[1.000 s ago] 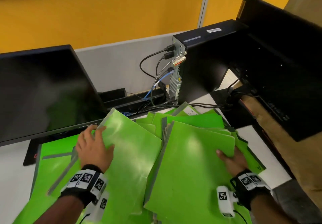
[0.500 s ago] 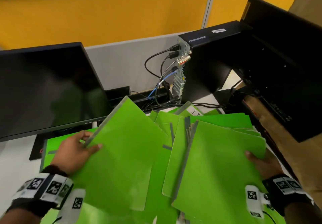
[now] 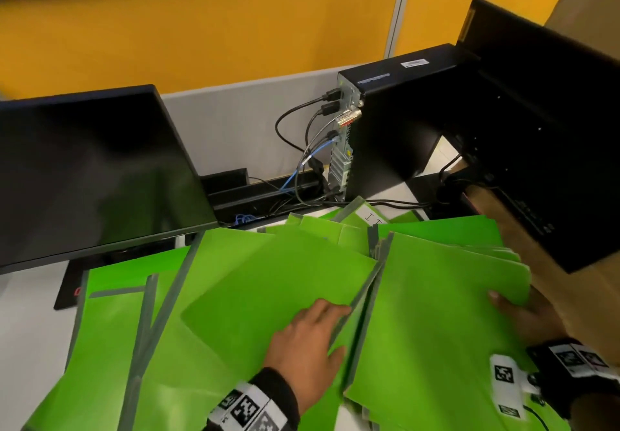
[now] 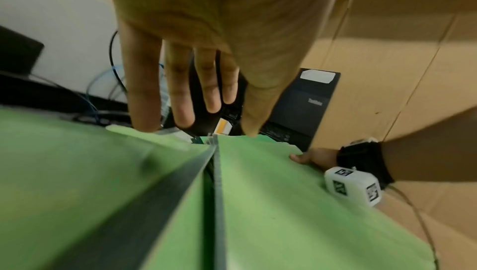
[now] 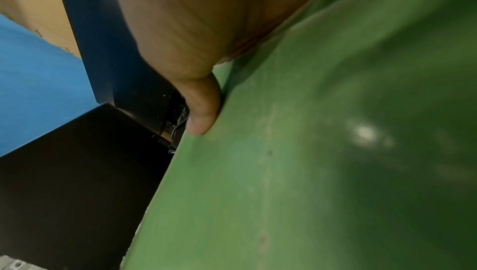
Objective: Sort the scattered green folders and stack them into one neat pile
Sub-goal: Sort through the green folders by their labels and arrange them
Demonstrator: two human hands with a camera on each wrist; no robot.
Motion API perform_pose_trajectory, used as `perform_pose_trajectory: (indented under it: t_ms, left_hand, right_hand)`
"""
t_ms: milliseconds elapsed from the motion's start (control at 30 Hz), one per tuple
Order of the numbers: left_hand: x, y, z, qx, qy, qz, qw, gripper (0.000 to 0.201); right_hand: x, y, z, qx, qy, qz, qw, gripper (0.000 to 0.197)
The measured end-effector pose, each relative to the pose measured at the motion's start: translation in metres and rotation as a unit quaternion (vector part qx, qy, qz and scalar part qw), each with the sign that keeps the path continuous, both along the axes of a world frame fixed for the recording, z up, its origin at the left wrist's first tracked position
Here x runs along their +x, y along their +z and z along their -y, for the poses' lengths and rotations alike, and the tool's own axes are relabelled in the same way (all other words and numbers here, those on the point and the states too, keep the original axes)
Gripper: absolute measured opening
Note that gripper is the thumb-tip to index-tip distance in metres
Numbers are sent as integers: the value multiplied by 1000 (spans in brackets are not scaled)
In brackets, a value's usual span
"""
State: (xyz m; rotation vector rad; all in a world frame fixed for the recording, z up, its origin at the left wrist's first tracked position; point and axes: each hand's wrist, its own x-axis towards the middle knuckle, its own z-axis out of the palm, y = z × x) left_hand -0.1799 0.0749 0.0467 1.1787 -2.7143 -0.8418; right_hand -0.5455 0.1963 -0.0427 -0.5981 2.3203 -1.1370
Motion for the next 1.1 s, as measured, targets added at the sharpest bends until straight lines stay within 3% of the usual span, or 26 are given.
perform_pose_trajectory:
  t_ms: [67, 100, 167, 233, 300, 367, 433, 500, 567, 667, 767, 833, 900, 933, 1000, 1100]
  left_hand:
    - [-11, -1, -10, 78, -23, -41, 996, 56]
    - [-14, 3, -13, 135, -18, -85, 987, 56]
    - [-14, 11, -17, 226, 3, -176, 958, 51]
    - [-11, 9, -9, 216, -1, -193, 957, 47]
    - [-3, -10, 19, 132, -7, -152, 979, 42]
    - [8, -42, 63, 72, 61, -94, 991, 42]
    - [24, -72, 106, 51, 179, 1, 982, 53]
    - [40, -96, 131, 60, 251, 106, 960, 79]
    - [48, -110, 137, 82, 273, 161, 945, 103]
    - [42, -117, 133, 50, 256, 209, 942, 110]
    - [32, -119, 129, 92, 257, 178, 945, 101]
    - [26, -121, 123, 135, 241, 144, 950, 83]
    - [18, -118, 112, 107, 230, 136, 958, 65]
    - [13, -117, 107, 83, 233, 136, 959, 66]
    - [-1, -112, 95, 68, 236, 142, 959, 91]
    - [-21, -108, 85, 103, 270, 132, 948, 115]
  right_hand:
    - [-44, -54, -25, -9, -28, 3, 1000, 82]
    - [-53, -67, -31, -14, -38, -7, 999, 85]
    - [-39, -51, -31, 2, -49, -15, 999, 81]
    - [-32, -43, -32, 31, -47, -20, 998, 70]
    - [-22, -28, -27, 42, -39, -20, 998, 73]
    - [-9, -5, -20, 28, -36, -14, 999, 68]
    - [1, 13, -13, 15, -18, -33, 999, 58]
    - [0, 17, -13, 16, 6, -64, 998, 58]
    - [-1, 14, -17, 20, 14, -68, 997, 56]
    - [-1, 11, -22, -2, -26, -47, 999, 52]
    - [-2, 16, -20, -33, -42, -33, 998, 46]
    - [-6, 19, -20, -54, -56, -4, 997, 48]
    - [-11, 26, -18, -64, -66, 2, 996, 53]
    - [-14, 29, -18, -66, -67, 5, 996, 50]
    - [-17, 38, -17, -61, -59, 10, 996, 38]
    - [-25, 43, -20, -47, -51, -30, 997, 35]
